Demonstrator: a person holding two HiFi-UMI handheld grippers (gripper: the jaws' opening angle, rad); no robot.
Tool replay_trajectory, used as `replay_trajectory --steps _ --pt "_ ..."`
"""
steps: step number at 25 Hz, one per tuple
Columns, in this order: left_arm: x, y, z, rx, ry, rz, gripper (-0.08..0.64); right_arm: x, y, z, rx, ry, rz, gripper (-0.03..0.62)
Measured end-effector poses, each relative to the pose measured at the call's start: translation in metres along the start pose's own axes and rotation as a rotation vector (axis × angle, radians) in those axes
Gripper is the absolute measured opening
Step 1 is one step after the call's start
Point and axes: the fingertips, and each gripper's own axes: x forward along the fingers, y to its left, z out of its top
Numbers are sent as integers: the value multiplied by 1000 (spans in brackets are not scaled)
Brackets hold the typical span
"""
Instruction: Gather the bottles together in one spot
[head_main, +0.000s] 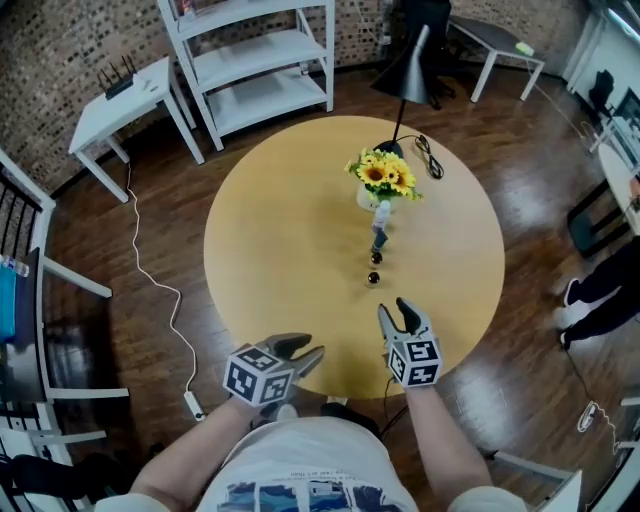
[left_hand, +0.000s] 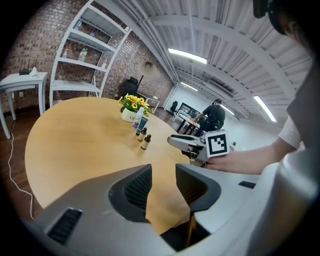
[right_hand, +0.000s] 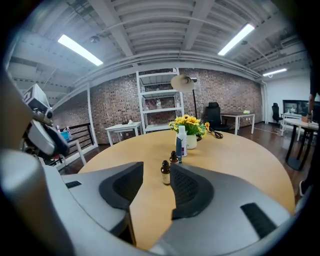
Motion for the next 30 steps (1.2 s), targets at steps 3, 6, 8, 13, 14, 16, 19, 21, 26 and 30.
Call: replay_trajectory --steps 3,6,8,13,14,16,19,21,26,30 --pt "-21 -6 -7 14 -14 -16 156 -48 34 -10 5 22 2 195" --pt "-41 -12 -14 34 -21 -22 156 -91 70 -22 12 55 -1 195" --pt "-52 -17 -20 61 -14 -13 156 -118 89 -25 18 65 -20 195" --pt "-80 -30 -46 119 26 -19 155 -170 120 -33 47 62 -86 195" --pt "-87 -34 -51 118 23 -32 155 -178 126 -34 51 61 -96 195" --pt "-100 -38 -61 120 5 -48 156 -192 138 -36 55 59 -116 195" --pt "-118 -39 -73 135 -15 -51 156 -204 157 -45 64 68 -139 196" --pt "-128 -37 -83 145 -19 -46 156 -210 168 -52 79 77 -149 206" --pt "-149 -34 -101 143 -34 -60 156 -222 190 -51 51 64 -183 222" --pt "-163 -32 -106 143 -51 -52 156 -231 200 -48 20 79 -208 219"
